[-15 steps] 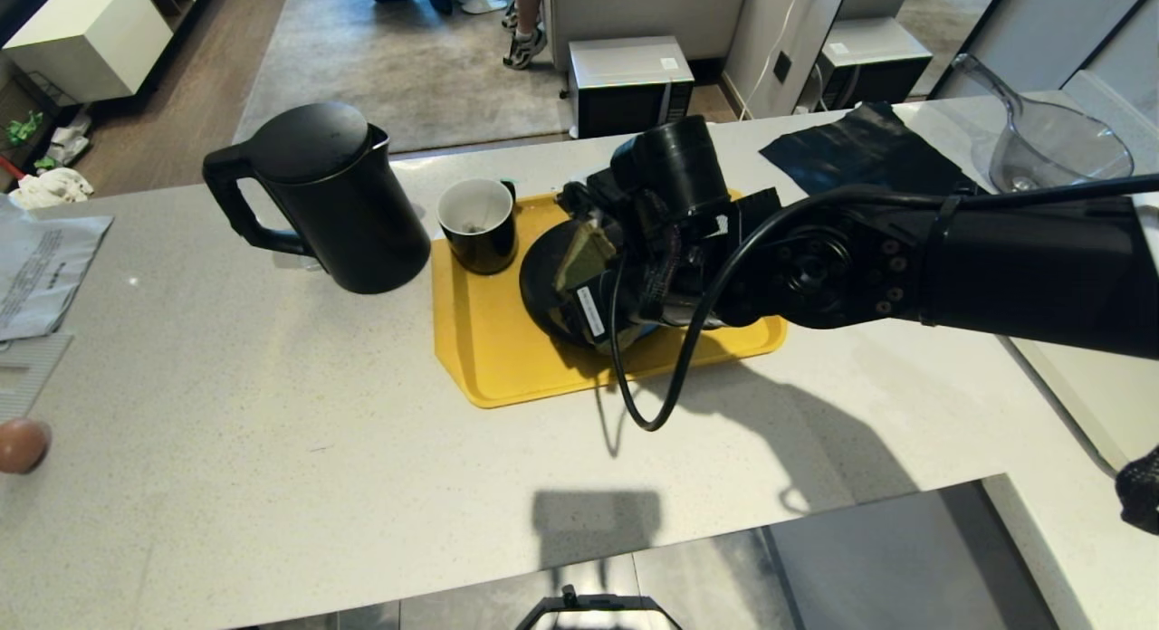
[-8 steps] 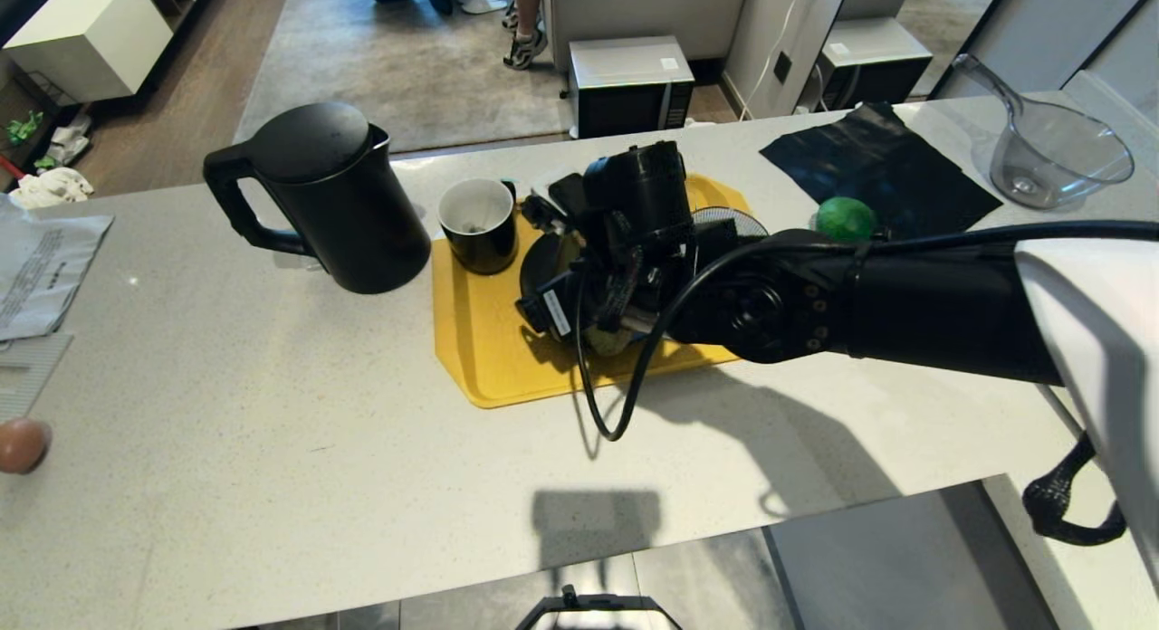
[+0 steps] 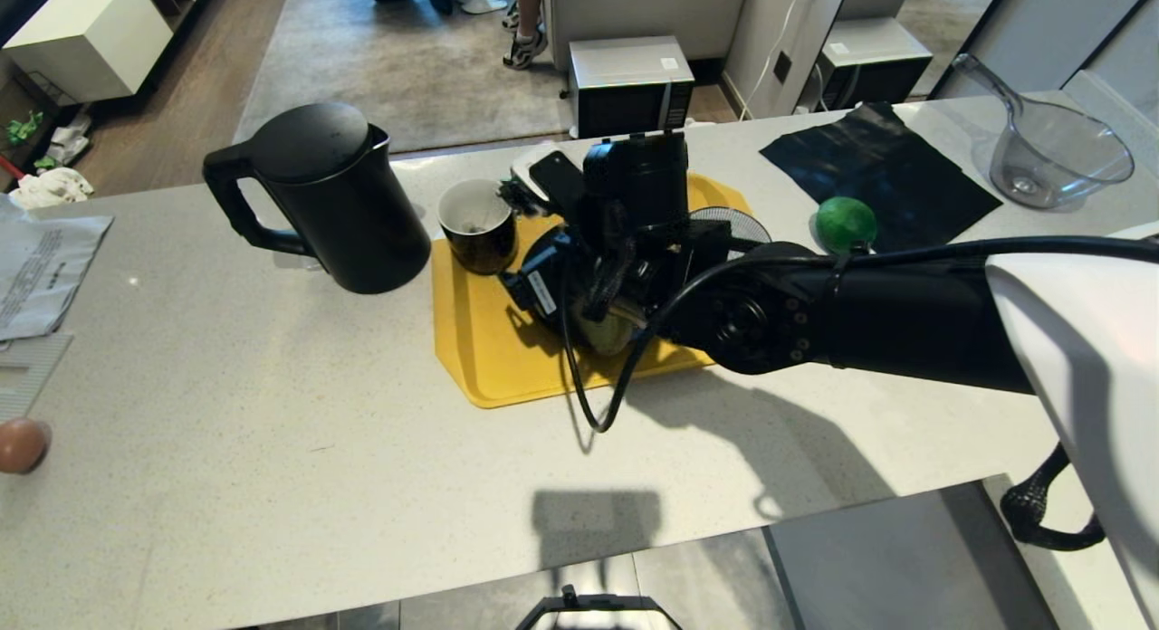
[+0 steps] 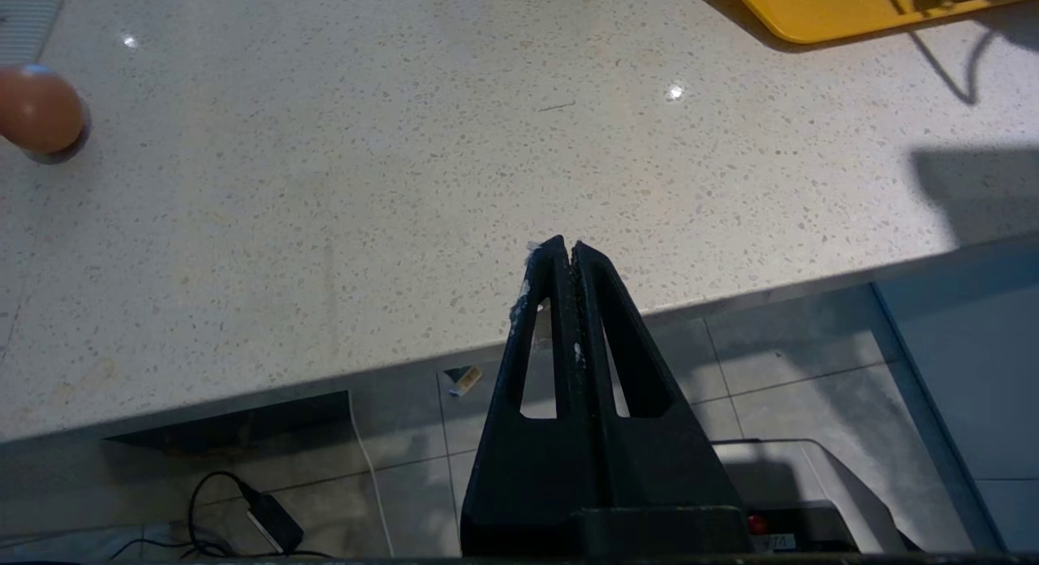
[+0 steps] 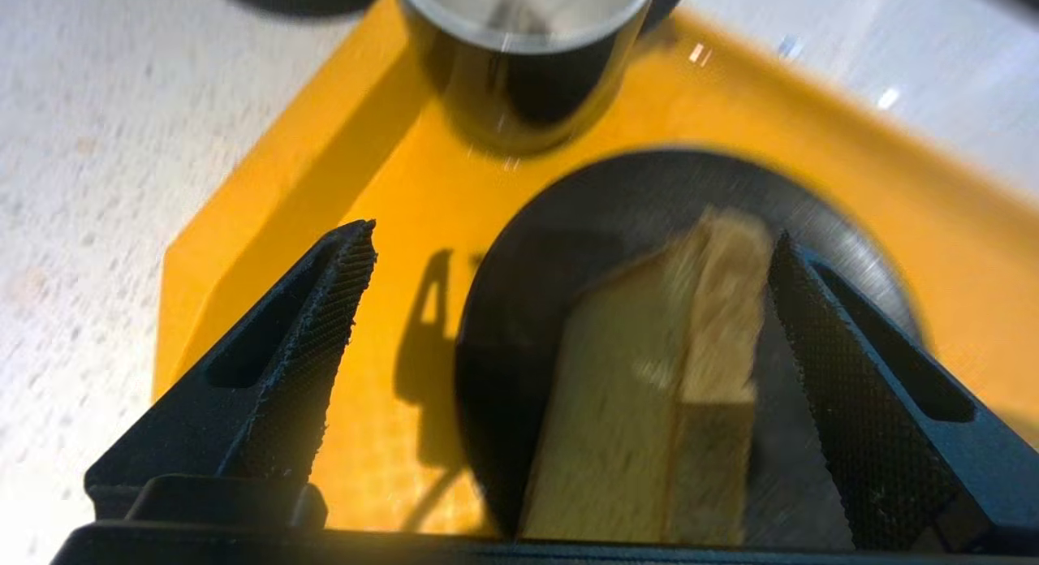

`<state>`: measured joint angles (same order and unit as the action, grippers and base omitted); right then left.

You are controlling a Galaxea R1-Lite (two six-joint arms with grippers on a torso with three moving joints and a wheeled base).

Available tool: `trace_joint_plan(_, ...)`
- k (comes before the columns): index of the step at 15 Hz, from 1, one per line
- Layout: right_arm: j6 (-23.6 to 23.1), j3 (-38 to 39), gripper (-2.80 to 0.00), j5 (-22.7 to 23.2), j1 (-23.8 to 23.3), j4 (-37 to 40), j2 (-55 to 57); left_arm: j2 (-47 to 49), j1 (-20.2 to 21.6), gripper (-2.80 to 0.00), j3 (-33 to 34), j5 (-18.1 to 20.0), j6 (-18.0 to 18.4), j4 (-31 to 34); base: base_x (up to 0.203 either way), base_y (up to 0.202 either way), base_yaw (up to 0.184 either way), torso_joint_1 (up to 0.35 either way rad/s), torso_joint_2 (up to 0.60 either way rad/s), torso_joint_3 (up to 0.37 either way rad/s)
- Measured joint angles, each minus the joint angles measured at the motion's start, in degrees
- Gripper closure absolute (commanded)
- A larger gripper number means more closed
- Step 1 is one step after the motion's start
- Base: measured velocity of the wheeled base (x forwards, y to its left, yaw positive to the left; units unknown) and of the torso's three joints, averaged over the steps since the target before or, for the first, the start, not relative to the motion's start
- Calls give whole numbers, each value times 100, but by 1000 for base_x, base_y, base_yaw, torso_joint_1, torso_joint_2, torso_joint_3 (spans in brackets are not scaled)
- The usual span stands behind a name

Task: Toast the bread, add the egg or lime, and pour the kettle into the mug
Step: Put the baked bread on a plate

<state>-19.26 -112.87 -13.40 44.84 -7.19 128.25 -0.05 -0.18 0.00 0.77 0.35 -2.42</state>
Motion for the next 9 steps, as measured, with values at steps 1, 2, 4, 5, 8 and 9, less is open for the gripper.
trace_joint_plan(1,-55,15,-280,1,0,-94,6,0,0,0,0,2,-2,0,0,0,0,0,0,0)
trace_joint_plan(2,-71,28,-280,1,-2,-115,9,0,0,0,0,0,-4,-1,0,0,0,0,0,0)
trace_joint_plan(4,-81,31,-280,12,4,-125,9,0,2,0,0,2,-2,0,0,0,0,0,0,0)
trace_joint_plan(5,-83,31,-280,12,23,-125,4,0,2,0,0,0,-2,-1,0,0,0,0,0,0)
trace_joint_plan(8,-86,17,-280,10,45,-125,-13,0,0,0,0,0,-2,0,0,0,0,0,0,0)
trace_joint_plan(9,-88,6,-280,6,48,-135,-16,0,0,0,0,0,-1,-1,0,0,0,0,0,0)
